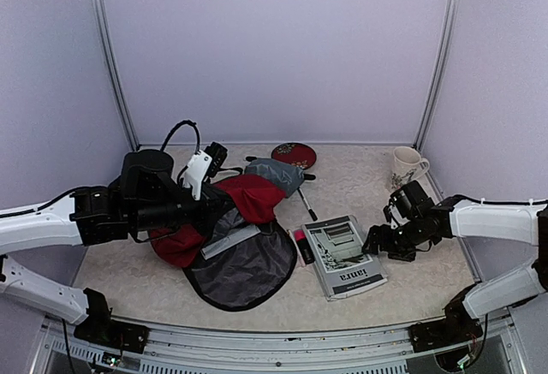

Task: Pack the student bag
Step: Move the book to the center of the board, then pick up the book from the center of the board.

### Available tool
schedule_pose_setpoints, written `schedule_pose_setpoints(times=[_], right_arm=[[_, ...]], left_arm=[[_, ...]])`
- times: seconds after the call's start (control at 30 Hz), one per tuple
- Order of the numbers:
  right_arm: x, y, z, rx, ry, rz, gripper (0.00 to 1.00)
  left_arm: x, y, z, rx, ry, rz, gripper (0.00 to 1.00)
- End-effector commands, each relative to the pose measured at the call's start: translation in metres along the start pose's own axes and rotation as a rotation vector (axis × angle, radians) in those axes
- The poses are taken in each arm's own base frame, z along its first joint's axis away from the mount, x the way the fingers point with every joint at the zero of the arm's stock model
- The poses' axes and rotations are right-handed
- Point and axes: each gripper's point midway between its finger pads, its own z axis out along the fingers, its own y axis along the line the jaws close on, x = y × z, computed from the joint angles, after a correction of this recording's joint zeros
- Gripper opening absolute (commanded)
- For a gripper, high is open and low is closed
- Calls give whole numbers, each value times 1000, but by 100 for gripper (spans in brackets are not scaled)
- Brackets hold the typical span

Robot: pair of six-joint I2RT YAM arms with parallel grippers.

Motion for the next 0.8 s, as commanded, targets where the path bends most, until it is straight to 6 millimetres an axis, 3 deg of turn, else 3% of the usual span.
schedule_pose_setpoints(times=[0.0,0.13,0.27,0.4,0.57,0.77], right_arm=[[8,21,11,-166,27,-18,97],[19,35,17,-272,72,-24,93],[18,49,11,-365,55,-33,92],[22,65,9,-488,68,-14,90],[21,74,11,-546,68,11,87],[8,108,-12,-703,3,-8,87]], left_arm=[[29,-29,27,123,52,-57,0],[70,-57,54,216,161,-72,0],[100,-89,75,329,264,-77,0],[127,-108,93,396,350,-97,0],[147,-121,108,446,420,-120,0],[162,-129,118,486,461,-127,0]])
